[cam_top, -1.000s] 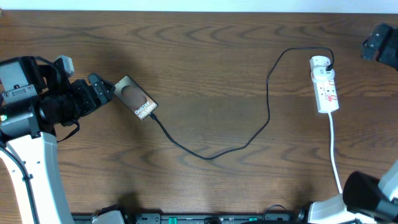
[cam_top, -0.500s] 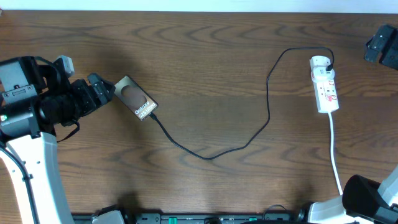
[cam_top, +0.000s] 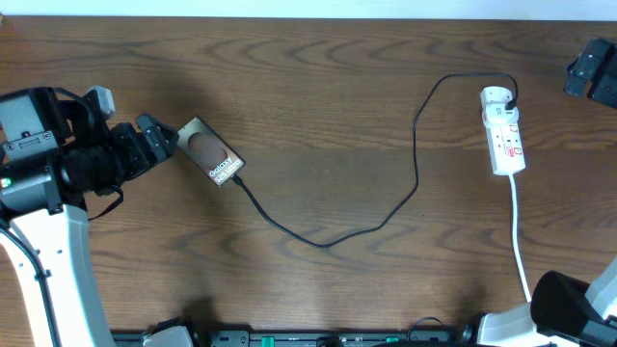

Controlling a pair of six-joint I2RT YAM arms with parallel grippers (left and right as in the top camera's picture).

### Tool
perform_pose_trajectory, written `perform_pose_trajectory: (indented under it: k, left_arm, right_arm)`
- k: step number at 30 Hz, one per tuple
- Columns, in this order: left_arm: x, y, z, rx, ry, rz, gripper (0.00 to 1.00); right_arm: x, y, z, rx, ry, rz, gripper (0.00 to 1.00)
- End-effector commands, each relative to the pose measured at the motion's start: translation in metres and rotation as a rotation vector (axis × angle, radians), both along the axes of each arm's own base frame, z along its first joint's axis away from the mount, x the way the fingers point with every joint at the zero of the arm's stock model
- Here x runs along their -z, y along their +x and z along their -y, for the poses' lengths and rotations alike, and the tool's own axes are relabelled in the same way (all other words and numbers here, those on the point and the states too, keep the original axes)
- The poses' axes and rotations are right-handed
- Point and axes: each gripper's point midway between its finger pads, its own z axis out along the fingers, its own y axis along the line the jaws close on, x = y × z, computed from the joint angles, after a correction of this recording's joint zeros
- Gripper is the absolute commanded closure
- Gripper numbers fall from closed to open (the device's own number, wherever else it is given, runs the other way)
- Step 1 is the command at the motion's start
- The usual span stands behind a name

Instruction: Plug charger to phone and switch on socket

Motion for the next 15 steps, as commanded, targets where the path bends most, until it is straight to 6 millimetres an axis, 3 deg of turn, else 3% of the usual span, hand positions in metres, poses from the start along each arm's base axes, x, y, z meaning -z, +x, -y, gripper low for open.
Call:
perform_pose_trajectory:
  k: [1, 9, 15]
  left_arm:
    - [-0.002, -0.003, -0.002, -0.001, 0.018, -0.002, 0.08]
    - [-0.004, -0.059, -0.002, -0.039, 0.21, -0.075, 0.08]
    - [-0.007, -0.093, 0.02, 0.032, 0.38, 0.161, 0.08]
  right_arm:
    - [-0.001, 0.0, -0.003, 0.002, 0.001, 0.002, 0.01]
    - [-0.002, 0.0, -0.003, 0.002, 0.001, 0.002, 0.01]
    - [-0.001, 0.0, -0.003, 0.002, 0.001, 0.002, 0.01]
